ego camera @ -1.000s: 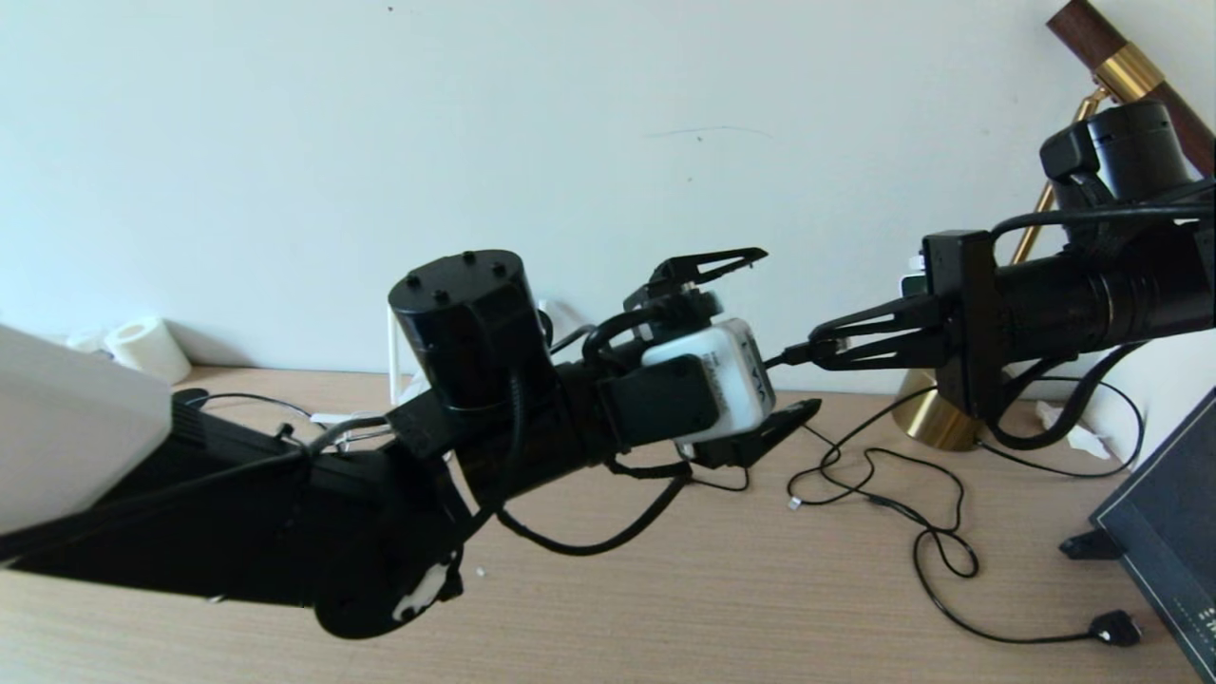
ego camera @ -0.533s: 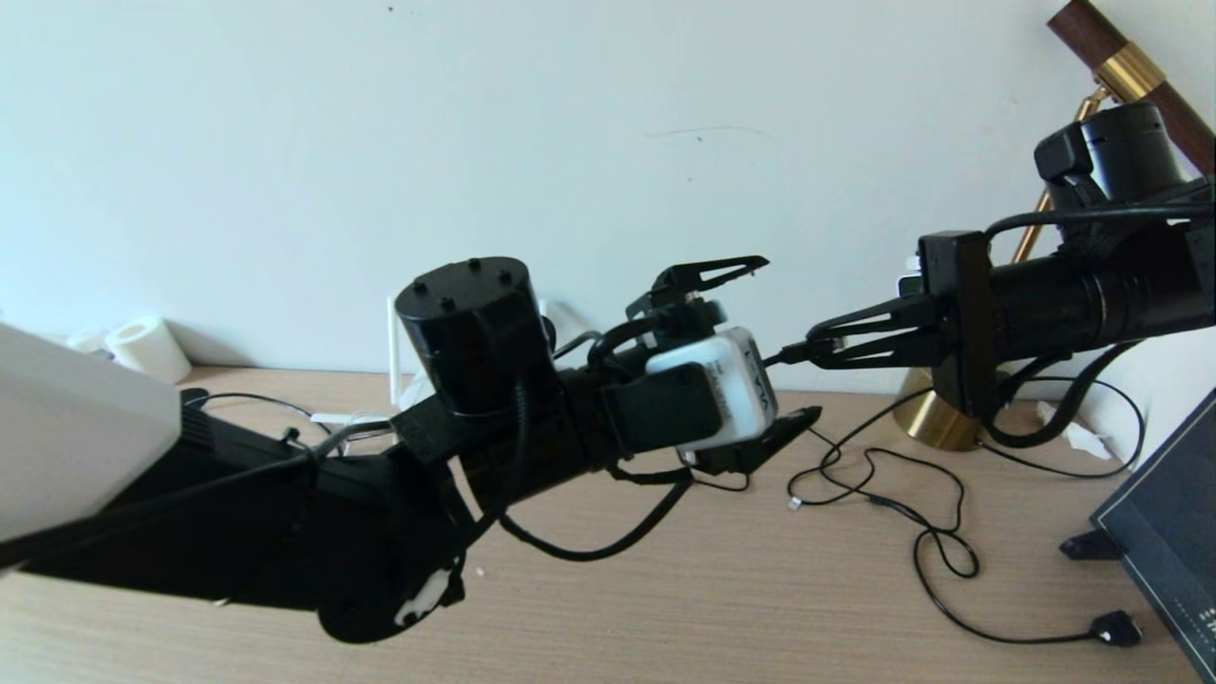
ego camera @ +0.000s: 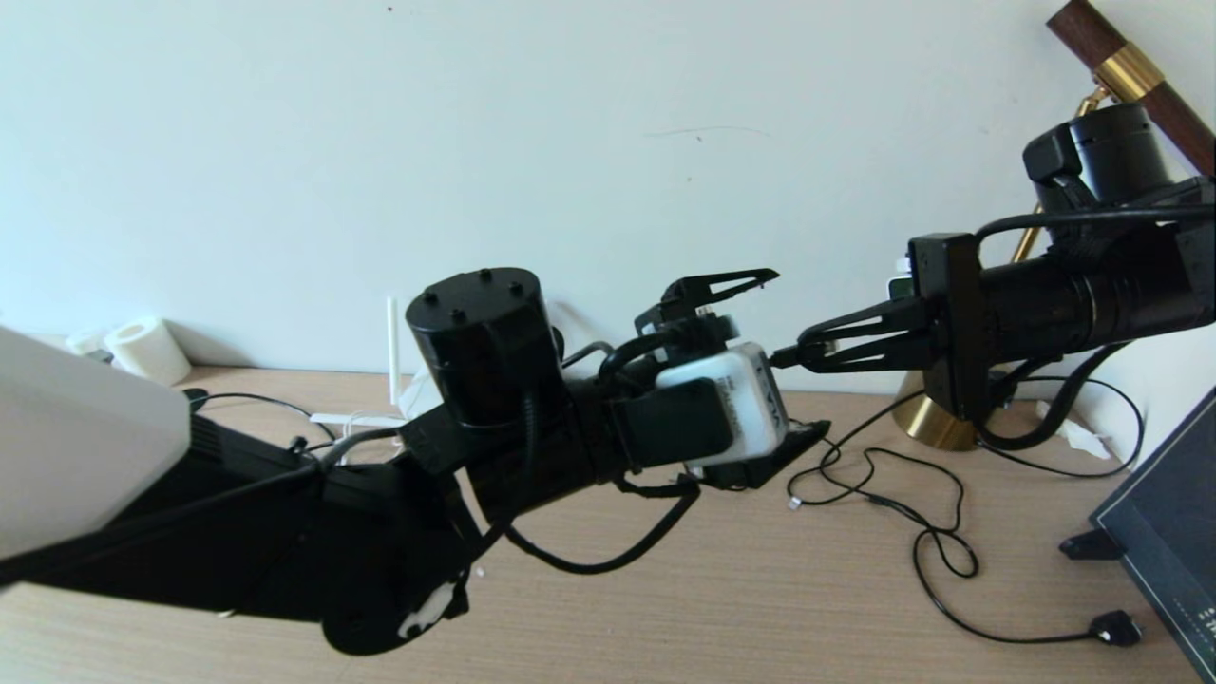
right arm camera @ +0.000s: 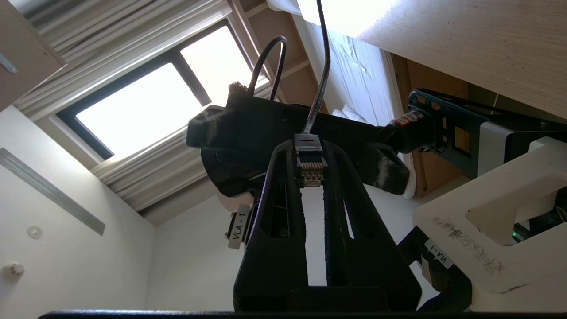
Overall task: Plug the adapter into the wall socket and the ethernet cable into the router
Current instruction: Hand it to the other hand
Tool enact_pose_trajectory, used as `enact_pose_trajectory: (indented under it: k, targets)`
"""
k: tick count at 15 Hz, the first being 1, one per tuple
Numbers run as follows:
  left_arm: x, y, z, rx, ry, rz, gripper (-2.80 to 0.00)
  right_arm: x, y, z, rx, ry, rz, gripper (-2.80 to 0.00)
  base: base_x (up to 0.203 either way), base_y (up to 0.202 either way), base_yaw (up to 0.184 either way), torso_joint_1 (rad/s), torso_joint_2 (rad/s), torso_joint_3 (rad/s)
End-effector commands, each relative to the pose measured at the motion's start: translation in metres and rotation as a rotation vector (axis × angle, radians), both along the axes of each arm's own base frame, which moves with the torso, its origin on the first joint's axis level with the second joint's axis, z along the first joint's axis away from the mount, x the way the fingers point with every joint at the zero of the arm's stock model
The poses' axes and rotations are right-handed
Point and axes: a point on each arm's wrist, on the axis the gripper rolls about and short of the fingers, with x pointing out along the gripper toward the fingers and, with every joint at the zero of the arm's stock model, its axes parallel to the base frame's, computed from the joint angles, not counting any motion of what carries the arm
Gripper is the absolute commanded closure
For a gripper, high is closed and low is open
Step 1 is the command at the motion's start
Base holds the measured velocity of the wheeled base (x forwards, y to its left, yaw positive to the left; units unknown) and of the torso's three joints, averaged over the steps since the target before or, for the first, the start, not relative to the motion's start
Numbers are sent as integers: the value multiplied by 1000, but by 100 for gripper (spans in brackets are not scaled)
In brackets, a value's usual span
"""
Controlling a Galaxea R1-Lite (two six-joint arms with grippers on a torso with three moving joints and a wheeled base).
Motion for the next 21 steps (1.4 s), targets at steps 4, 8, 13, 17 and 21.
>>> enact_pose_trajectory:
  k: [4,8,13,17,21]
  targets:
    - [0,0,0,-4,-3,0,0,0,0,0,4,10,3,0,0,0,0,0,0,0]
    - [-1,1,-5,10,9,0,0,-2,0,1,5,7,4,0,0,0,0,0,0,0]
    - [-1,1,-6,10,13,12,0,-2,0,1,5,7,4,0,0,0,0,0,0,0]
    - [-1,1,-6,9,12,12,0,-2,0,0,3,7,5,0,0,0,0,0,0,0]
    - [-3,4,-8,16,22,12,0,1,1,-4,-5,13,-1,-280,0,0,0,0,0,0]
